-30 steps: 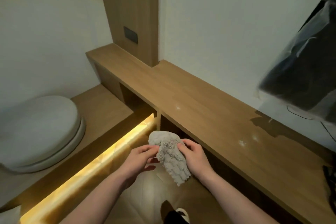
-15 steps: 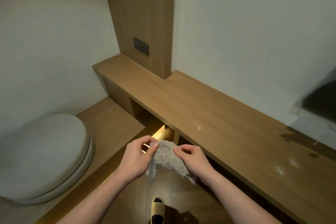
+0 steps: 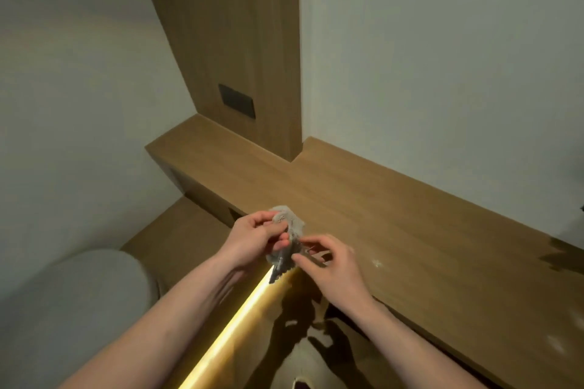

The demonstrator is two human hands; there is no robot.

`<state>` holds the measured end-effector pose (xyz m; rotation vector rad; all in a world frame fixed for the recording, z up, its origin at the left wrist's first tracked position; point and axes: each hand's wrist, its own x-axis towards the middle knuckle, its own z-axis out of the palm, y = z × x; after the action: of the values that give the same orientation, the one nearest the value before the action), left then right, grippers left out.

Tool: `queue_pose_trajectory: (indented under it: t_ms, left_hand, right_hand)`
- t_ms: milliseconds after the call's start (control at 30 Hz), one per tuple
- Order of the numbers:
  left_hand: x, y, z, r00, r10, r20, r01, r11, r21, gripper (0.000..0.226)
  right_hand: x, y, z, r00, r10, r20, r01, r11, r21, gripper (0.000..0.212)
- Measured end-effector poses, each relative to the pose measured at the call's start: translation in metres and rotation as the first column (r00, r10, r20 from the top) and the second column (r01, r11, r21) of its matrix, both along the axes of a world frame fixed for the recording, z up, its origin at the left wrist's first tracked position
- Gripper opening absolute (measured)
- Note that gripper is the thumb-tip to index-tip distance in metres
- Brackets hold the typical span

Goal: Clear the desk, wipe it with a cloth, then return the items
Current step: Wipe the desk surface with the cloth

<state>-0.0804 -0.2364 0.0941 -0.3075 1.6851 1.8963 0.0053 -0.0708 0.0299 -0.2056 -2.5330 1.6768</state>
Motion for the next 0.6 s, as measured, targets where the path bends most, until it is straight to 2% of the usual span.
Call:
queue_pose_trajectory:
  t_ms: [133,267,367,433,500,600]
  left_hand:
    - [-0.043,0.008,0.004,0.996,-0.053,-0.066,0.051,0.998,-0.033,0.030]
    - [-0.084,0.014,-0.002,0.982,-0.123,-0.145,0.112,0.990,-0.087,0.033]
    - [-0.119,0.012,-0.010,0.970,-0.184,-0.162,0.169,0.980,-0.106,0.035]
    - [-0.144,0.005,-0.017,0.943,-0.271,-0.196,0.239,0.956,-0.169,0.035]
    - [-0.170,-0.008,-0.023,0.871,-0.425,-0.247,0.346,0.887,-0.306,0.032]
    - [-0.209,-0.026,-0.032,0.682,-0.672,-0.289,0.468,0.704,-0.534,0.021]
  right_hand:
    - [-0.035,-0.012,0.012,0.998,-0.013,0.062,0.022,0.990,-0.139,0.030]
    - [-0.074,-0.027,0.014,0.979,-0.198,0.044,0.203,0.964,-0.172,0.013]
    - [-0.103,-0.029,0.016,0.967,-0.241,0.076,0.250,0.957,-0.146,0.010]
    - [-0.119,-0.028,0.021,0.963,-0.246,0.112,0.264,0.946,-0.191,0.011]
    - [-0.133,-0.027,0.028,0.953,-0.260,0.156,0.290,0.932,-0.218,0.012]
    - [-0.156,-0.023,0.036,0.933,-0.296,0.203,0.328,0.933,-0.146,0.013]
